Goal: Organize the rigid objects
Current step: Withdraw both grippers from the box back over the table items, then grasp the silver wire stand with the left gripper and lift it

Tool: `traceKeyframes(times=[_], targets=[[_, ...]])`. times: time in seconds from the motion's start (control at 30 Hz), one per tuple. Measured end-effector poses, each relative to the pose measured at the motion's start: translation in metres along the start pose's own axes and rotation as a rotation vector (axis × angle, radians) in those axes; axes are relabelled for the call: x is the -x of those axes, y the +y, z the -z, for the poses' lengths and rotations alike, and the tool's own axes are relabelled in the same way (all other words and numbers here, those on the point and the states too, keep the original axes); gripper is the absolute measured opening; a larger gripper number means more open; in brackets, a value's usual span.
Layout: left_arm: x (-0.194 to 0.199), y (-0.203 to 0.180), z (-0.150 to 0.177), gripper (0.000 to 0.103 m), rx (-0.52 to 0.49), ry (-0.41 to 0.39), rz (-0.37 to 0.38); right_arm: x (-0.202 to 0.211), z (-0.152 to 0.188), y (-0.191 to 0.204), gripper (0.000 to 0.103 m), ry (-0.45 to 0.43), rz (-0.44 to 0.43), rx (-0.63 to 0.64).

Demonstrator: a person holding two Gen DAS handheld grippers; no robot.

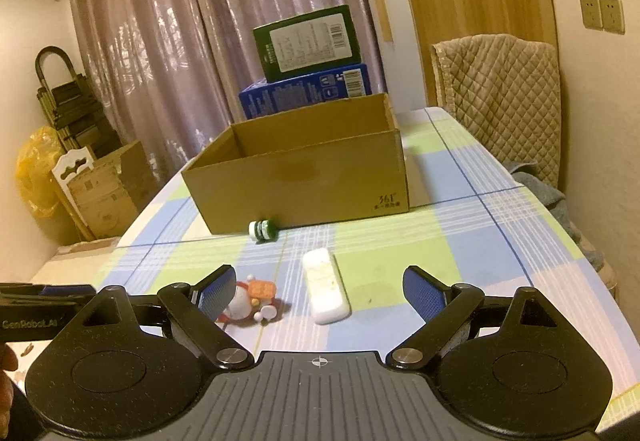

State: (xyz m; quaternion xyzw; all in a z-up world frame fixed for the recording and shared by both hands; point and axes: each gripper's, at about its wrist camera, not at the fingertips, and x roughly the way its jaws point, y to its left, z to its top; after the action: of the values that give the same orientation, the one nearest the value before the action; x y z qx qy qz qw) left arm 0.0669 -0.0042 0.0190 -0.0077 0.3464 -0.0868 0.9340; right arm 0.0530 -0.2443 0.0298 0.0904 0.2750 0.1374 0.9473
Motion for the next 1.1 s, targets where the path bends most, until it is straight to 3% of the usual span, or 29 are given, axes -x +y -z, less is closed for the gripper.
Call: traceKeyframes(times=[0.43, 0.93, 1.1], targets=[[-0.017, 0.006, 0.015, 0.058, -0.01, 0.007, 0.02, 0.005, 0.005, 0.01, 0.088, 0.023, 0.046, 0.072], [-0.085, 0.006, 0.03, 0.057, -0.066, 0.054, -0.008, -0.051, 0.028, -0.013, 0.088, 0.135, 0.03, 0.046], [-0.11, 0.007, 0.028, 0.051, -0.088, 0.072, -0.014, -0.071, 0.026, -0.012, 0.088, 0.152, 0.016, 0.042]])
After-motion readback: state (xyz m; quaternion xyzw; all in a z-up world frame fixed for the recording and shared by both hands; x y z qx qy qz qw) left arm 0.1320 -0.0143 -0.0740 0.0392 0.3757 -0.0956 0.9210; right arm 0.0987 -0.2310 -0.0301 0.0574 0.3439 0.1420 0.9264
